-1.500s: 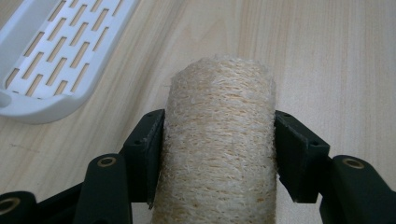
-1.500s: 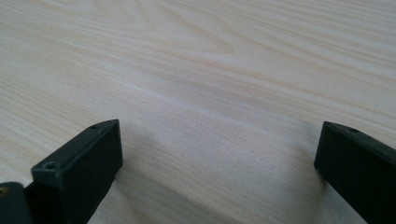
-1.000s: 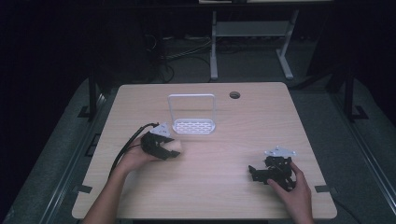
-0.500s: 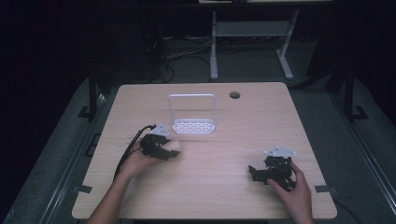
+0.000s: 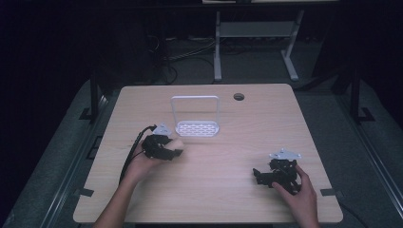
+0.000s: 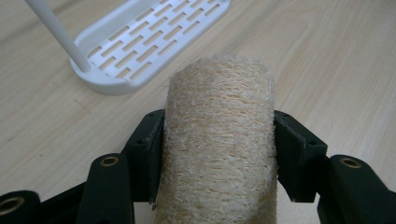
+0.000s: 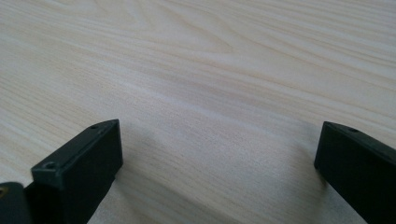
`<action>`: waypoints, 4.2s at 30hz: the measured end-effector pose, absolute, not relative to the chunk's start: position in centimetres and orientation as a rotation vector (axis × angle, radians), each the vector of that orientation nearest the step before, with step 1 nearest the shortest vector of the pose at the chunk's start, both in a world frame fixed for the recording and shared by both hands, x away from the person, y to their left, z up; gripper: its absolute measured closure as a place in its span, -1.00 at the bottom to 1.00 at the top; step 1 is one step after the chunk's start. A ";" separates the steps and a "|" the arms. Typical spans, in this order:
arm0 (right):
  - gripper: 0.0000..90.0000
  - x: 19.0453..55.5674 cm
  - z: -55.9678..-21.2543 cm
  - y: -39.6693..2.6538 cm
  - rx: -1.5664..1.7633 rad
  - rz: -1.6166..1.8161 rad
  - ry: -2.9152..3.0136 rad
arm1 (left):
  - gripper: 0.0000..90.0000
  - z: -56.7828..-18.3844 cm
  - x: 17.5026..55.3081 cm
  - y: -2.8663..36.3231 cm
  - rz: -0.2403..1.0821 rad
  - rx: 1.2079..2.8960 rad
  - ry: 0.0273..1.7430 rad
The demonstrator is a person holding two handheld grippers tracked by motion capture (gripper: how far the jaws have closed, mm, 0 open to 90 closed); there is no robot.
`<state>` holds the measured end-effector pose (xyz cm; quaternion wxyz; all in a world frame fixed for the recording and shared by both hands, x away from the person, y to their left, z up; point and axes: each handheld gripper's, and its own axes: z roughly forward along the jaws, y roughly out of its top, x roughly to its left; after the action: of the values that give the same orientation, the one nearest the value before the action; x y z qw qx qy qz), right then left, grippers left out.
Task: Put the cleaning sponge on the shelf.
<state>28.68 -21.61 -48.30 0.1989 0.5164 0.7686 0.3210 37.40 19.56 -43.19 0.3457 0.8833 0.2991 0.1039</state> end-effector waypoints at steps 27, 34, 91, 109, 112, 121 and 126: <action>-0.99 28.7 -48.3 -21.6 1.443 0.898 2.150 | -0.09 -42.3 39.9 16.7 0.278 2.264 0.783; -0.99 28.7 -48.3 -21.6 1.444 0.898 2.150 | -0.09 -42.1 40.7 15.9 0.293 2.266 0.776; -0.99 28.7 -48.3 -21.6 1.444 0.898 2.150 | -0.10 -45.2 45.9 8.4 0.339 2.358 0.807; -0.99 28.7 -48.3 -21.6 1.444 0.898 2.150 | -0.25 -43.7 45.0 9.3 0.342 2.304 0.807; -0.99 28.7 -48.3 -21.6 1.444 0.898 2.150 | -0.23 -43.1 44.7 9.9 0.346 2.292 0.810; -0.99 28.7 -48.3 -21.6 1.444 0.898 2.150 | 0.14 -40.8 42.7 11.9 0.341 2.232 0.789; -0.99 28.7 -48.3 -21.6 1.444 0.898 2.150 | 0.61 -40.1 41.3 12.5 0.253 2.223 0.770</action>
<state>28.68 -21.61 -48.30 0.1988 0.5161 0.7688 0.3210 41.31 12.51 -40.13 0.3782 0.8697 0.3012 0.0990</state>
